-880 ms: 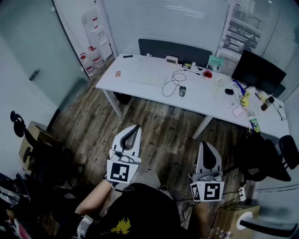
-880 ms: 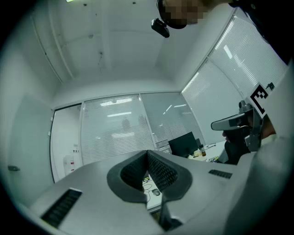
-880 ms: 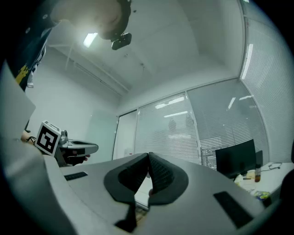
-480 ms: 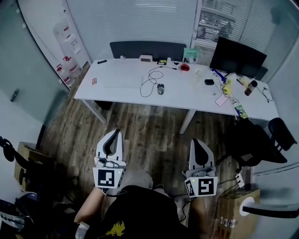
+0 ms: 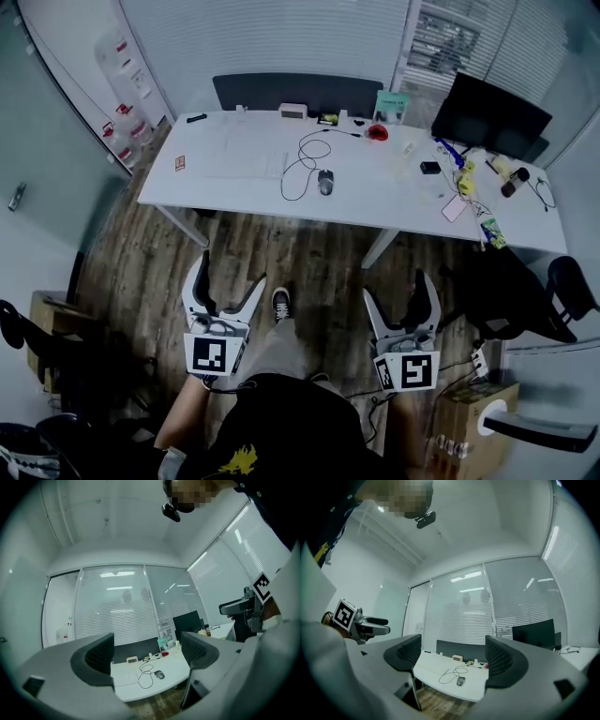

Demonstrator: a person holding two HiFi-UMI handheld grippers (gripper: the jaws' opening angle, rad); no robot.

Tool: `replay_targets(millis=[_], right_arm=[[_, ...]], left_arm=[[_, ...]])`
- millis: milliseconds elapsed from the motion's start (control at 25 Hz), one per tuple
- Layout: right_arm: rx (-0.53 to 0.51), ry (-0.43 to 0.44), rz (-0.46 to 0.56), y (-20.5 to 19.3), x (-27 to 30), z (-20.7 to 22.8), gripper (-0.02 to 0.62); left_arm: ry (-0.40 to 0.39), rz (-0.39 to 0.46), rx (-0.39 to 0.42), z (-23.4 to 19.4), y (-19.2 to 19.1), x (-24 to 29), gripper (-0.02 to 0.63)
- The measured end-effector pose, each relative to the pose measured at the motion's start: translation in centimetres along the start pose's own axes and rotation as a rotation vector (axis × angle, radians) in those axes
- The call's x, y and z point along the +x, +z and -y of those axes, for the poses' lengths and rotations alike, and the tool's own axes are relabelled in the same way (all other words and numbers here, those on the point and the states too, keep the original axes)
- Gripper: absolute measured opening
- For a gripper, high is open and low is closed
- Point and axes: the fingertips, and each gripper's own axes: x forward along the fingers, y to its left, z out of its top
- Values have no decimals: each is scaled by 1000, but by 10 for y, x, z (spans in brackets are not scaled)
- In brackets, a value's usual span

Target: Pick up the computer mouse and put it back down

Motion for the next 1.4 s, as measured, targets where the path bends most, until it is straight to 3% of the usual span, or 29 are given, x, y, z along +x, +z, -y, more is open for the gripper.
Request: replay_targets(millis=[320, 560, 720, 880, 960, 1200, 1400], right_arm=[[40, -101, -130, -72, 165, 40, 436], [91, -178, -296, -135, 313, 42, 428], [93, -176, -416, -193, 385, 44, 411], [96, -198, -523, -257, 435, 51, 405], [118, -212, -572, -291, 453, 57, 405], [162, -227, -753, -408, 496, 82, 422], [195, -270, -881, -473, 504, 106, 417]], left_arm=[[-40, 28, -111, -87, -64, 164, 446], [-85, -52, -180, -186, -122, 283, 446], [-134, -109, -217, -217, -173, 341, 446], [-173, -208, -220, -229, -228, 376, 445], [-186, -272, -259, -228, -260, 389, 445], [-163, -436, -341, -218, -333, 434, 443], [-147, -540, -352, -207, -361, 457, 435]])
